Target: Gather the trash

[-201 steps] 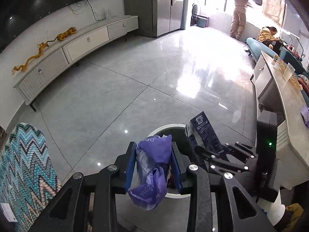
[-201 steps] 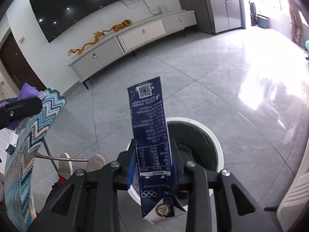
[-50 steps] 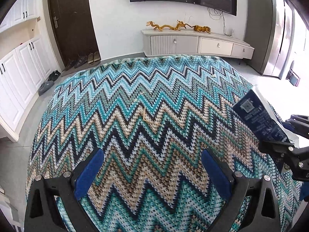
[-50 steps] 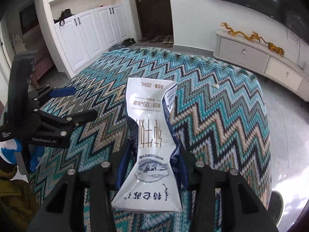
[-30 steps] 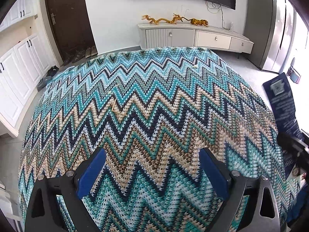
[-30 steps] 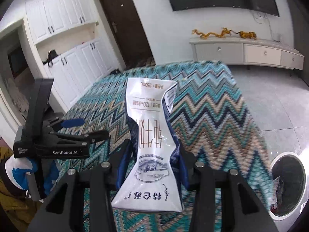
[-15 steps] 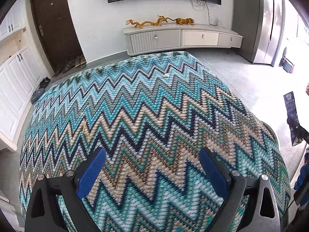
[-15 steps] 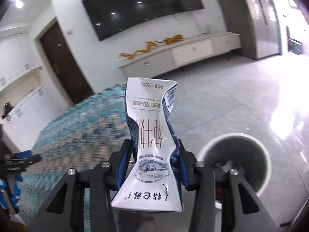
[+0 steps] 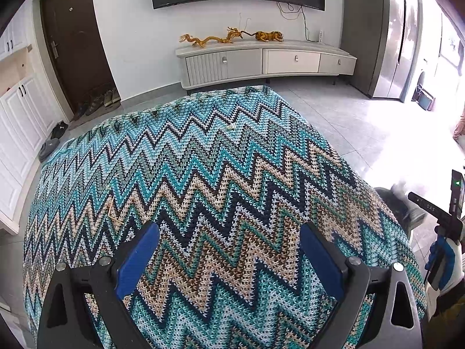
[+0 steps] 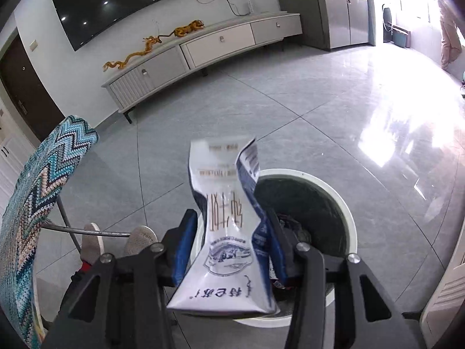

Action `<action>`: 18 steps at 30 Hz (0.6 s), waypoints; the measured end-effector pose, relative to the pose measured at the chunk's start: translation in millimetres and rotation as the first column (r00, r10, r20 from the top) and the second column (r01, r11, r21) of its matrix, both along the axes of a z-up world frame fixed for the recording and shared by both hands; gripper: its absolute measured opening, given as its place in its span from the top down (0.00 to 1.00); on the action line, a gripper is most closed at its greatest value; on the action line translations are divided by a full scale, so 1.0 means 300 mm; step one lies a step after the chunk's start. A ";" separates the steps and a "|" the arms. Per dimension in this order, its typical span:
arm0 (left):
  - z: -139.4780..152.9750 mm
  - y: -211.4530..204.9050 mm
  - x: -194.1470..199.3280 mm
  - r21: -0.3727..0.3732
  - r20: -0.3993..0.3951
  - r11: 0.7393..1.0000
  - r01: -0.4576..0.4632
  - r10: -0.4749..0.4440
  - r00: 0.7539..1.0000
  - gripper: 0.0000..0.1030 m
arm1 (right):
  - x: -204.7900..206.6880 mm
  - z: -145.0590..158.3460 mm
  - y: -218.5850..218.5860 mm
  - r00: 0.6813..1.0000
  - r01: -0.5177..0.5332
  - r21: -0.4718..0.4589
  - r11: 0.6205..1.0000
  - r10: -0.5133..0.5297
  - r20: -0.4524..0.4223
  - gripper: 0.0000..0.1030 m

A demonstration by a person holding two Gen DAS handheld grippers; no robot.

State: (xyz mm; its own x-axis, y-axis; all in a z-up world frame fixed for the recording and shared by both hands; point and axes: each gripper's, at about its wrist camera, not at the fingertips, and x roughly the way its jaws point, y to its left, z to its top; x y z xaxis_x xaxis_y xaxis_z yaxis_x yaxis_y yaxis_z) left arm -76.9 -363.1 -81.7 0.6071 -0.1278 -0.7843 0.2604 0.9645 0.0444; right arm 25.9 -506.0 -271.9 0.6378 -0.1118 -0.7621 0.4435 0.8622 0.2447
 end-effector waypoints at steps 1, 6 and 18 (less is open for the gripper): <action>-0.001 0.066 0.027 -0.004 0.001 1.000 0.001 -0.001 1.000 0.05 | 0.006 0.003 -0.012 1.000 0.004 -0.010 1.000 -0.004 -0.003 0.49; 0.005 0.327 0.037 -0.026 0.012 1.000 -0.004 0.004 1.000 0.05 | -0.021 0.047 -0.035 1.000 0.021 -0.045 0.999 -0.020 0.008 0.34; 0.034 0.575 0.032 -0.055 0.080 0.998 -0.006 0.010 0.997 0.05 | -0.107 0.272 0.128 0.997 -0.010 -0.117 0.993 0.018 0.074 0.33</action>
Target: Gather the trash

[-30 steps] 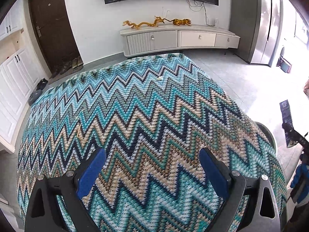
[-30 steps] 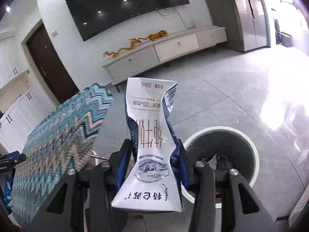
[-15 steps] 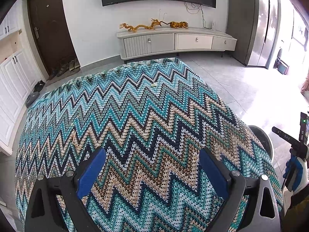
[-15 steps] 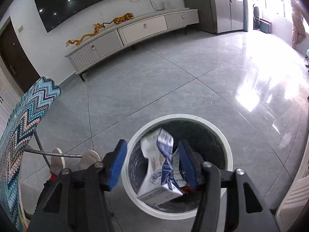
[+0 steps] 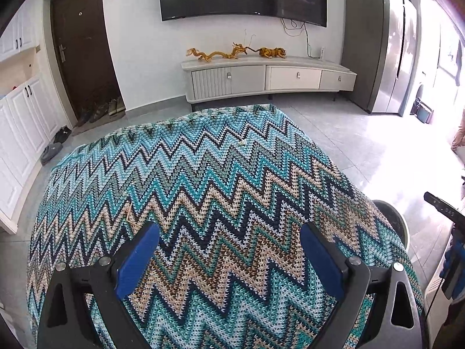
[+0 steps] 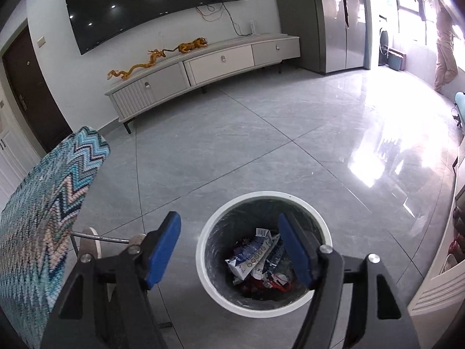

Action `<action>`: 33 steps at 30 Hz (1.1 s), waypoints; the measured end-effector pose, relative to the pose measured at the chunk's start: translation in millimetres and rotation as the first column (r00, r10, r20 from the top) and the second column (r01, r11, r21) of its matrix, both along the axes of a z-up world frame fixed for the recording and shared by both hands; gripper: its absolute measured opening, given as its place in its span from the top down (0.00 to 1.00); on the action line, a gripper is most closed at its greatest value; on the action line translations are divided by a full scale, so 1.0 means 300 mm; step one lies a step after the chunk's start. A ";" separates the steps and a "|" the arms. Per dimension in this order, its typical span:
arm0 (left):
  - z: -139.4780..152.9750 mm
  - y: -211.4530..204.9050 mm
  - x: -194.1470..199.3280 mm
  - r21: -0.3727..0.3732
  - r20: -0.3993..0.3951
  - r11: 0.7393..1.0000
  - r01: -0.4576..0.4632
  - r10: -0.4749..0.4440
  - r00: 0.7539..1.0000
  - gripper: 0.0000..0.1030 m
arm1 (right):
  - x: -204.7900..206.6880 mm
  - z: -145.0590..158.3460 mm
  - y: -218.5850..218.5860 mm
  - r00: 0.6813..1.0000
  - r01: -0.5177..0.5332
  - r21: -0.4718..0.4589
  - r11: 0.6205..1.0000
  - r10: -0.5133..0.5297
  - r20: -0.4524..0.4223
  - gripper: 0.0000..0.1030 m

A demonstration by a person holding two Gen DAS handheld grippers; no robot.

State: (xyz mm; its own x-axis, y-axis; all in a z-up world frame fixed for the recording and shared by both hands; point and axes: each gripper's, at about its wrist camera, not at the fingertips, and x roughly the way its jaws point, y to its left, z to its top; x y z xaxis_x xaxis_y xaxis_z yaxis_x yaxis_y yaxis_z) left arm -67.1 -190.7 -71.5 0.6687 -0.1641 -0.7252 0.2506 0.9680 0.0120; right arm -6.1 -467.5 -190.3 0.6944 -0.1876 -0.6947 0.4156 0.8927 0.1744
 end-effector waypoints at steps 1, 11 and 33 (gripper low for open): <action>0.007 0.007 -0.008 -0.002 0.010 1.000 -0.005 0.005 1.000 0.05 | -0.011 0.030 0.034 1.000 -0.011 -0.008 1.000 0.011 0.014 0.33; 0.089 0.079 -0.127 0.001 0.165 1.000 -0.020 0.019 0.986 0.04 | -0.114 0.300 0.457 0.986 -0.094 -0.172 0.981 0.116 0.120 0.25; 0.305 0.206 -0.409 -0.113 0.411 0.992 -0.048 0.090 0.907 0.00 | -0.308 0.587 0.877 0.913 -0.173 -0.395 0.902 0.298 0.281 0.13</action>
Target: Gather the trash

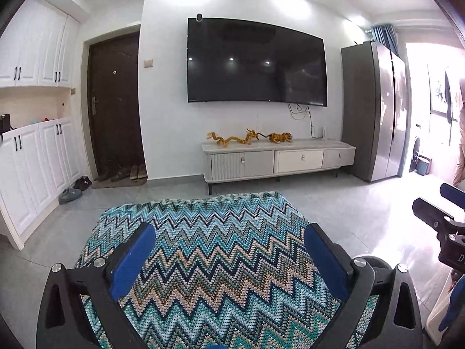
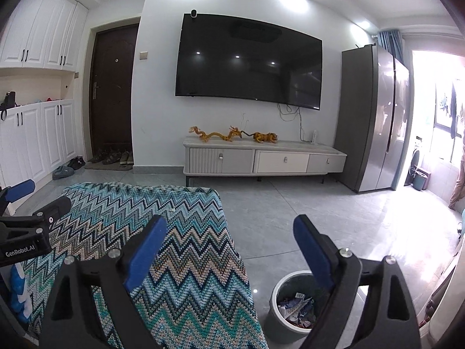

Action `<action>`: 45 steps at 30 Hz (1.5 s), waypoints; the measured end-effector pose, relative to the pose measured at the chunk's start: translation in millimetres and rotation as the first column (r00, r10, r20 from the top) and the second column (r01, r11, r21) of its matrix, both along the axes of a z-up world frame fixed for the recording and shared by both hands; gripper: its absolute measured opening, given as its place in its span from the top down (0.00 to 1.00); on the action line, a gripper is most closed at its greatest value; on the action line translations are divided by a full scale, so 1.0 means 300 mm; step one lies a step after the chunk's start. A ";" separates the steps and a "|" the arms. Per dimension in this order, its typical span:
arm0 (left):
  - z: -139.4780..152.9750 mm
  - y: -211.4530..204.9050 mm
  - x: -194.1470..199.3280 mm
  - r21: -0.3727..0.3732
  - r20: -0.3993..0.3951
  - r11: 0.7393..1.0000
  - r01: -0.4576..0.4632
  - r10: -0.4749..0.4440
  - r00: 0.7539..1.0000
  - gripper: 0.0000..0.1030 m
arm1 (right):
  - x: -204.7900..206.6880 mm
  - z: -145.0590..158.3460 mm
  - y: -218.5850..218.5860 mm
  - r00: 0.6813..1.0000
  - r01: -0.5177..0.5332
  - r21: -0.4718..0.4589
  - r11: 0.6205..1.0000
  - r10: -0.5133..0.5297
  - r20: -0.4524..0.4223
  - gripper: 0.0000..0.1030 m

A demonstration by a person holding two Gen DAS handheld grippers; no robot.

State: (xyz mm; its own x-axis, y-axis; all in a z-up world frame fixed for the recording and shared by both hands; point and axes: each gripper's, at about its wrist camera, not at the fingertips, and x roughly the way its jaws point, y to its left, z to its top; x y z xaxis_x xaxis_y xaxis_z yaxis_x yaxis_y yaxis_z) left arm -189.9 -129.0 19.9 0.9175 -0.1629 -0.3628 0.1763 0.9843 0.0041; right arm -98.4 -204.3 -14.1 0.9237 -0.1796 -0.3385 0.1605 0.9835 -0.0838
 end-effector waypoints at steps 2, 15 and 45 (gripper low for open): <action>0.014 0.015 -0.021 -0.007 0.016 1.000 -0.007 0.007 1.000 0.00 | -0.016 0.014 0.014 1.000 -0.006 -0.007 1.000 0.007 0.016 0.13; 0.066 0.067 -0.108 -0.035 0.087 0.999 -0.029 0.032 0.996 0.00 | -0.104 0.074 0.068 0.996 -0.027 -0.033 0.999 0.030 0.085 0.12; 0.071 0.091 -0.129 -0.035 0.095 0.998 -0.055 0.058 0.994 0.00 | -0.128 0.070 0.075 0.994 -0.028 -0.024 0.999 0.031 0.104 0.11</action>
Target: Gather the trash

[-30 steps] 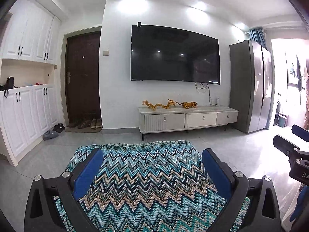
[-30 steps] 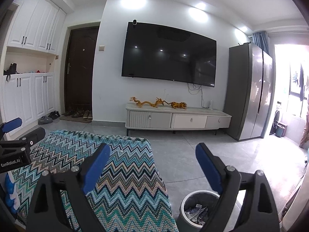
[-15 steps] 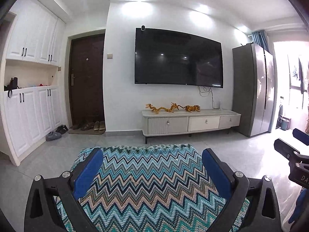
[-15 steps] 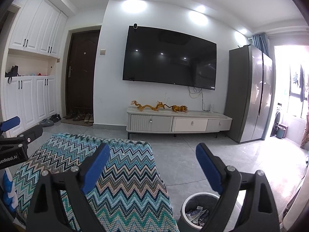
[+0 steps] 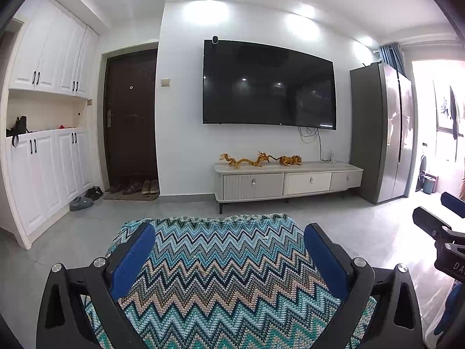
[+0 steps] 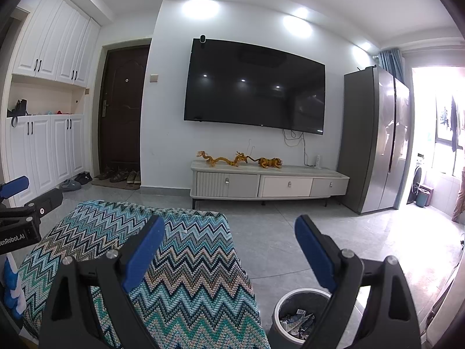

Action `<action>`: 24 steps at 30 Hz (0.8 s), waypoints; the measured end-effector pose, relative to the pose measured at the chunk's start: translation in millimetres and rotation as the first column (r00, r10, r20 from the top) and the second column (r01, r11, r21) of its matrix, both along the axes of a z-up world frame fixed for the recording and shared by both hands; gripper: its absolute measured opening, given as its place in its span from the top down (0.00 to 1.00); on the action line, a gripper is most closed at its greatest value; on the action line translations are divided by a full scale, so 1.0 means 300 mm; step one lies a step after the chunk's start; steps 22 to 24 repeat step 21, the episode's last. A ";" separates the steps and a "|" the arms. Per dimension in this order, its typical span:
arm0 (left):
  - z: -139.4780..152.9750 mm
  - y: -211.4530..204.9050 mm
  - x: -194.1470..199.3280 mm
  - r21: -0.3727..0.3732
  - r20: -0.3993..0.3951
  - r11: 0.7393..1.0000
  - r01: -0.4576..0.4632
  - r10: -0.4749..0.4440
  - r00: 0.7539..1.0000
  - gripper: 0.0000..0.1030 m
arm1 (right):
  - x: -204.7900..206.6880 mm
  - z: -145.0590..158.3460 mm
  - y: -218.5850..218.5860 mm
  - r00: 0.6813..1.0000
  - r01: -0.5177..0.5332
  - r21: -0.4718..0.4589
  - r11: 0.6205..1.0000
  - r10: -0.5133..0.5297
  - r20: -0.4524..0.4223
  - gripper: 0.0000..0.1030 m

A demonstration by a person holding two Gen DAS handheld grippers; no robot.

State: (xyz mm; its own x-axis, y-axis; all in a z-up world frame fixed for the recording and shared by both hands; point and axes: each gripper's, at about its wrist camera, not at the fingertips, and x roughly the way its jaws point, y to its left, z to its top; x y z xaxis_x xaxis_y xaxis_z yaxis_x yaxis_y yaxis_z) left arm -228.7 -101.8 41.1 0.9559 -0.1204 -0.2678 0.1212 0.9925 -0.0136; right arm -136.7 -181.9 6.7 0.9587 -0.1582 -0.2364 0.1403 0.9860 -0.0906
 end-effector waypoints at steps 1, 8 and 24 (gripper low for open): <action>-0.001 0.000 0.000 0.000 0.000 1.000 0.000 0.000 1.000 0.00 | 0.000 -0.001 0.001 1.000 0.001 0.001 1.000 -0.001 0.000 0.11; -0.005 -0.003 -0.002 0.003 0.002 1.000 -0.003 0.003 1.000 0.00 | 0.000 -0.007 0.008 1.000 0.005 0.005 1.000 -0.005 -0.003 0.11; -0.014 -0.004 -0.009 0.010 0.004 1.000 -0.003 0.003 1.000 0.00 | -0.002 -0.008 0.007 1.000 0.008 0.005 1.000 -0.007 -0.004 0.11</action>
